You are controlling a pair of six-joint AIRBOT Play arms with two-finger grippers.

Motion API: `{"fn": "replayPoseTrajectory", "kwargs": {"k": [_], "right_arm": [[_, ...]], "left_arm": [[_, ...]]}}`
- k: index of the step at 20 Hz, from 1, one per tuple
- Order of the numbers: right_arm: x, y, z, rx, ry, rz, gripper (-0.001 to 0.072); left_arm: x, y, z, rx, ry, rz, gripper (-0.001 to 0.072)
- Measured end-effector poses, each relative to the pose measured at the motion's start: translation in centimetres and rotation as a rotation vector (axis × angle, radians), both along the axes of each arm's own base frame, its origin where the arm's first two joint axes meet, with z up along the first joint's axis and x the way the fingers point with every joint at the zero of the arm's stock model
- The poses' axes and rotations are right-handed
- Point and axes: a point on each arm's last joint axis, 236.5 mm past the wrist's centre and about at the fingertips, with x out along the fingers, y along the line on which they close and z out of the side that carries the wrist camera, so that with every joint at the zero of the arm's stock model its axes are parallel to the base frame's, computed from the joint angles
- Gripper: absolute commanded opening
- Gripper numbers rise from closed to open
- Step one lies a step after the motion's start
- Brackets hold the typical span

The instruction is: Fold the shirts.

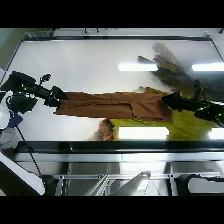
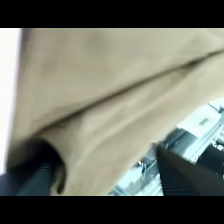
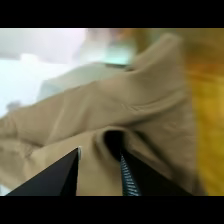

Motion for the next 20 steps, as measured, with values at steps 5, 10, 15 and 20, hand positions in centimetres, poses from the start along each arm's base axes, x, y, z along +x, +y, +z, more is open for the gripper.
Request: {"fn": "replayPoseTrajectory", "kwargs": {"k": [5,10,15,20], "right_arm": [[-0.9,-5.1,1.5,-0.163,0.088,-0.009,0.0695],[-3.1,-6.1,-1.7,-0.171,0.27,0.017,0.0694],[-4.4,-2.4,-3.9,-0.044,0.368,0.107,0.0694],[-4.6,2.0,-5.1,0.048,0.391,0.199,0.0393]], "left_arm": [[2.0,1.5,6.0,0.032,-0.1,0.019,0.067],[1.6,1.9,10.5,0.06,-0.175,0.039,0.0015],[-1.3,1.1,11.8,0.049,-0.174,0.011,0.0022],[-4.3,-0.5,10.6,0.019,-0.129,-0.006,0.0022]]}}
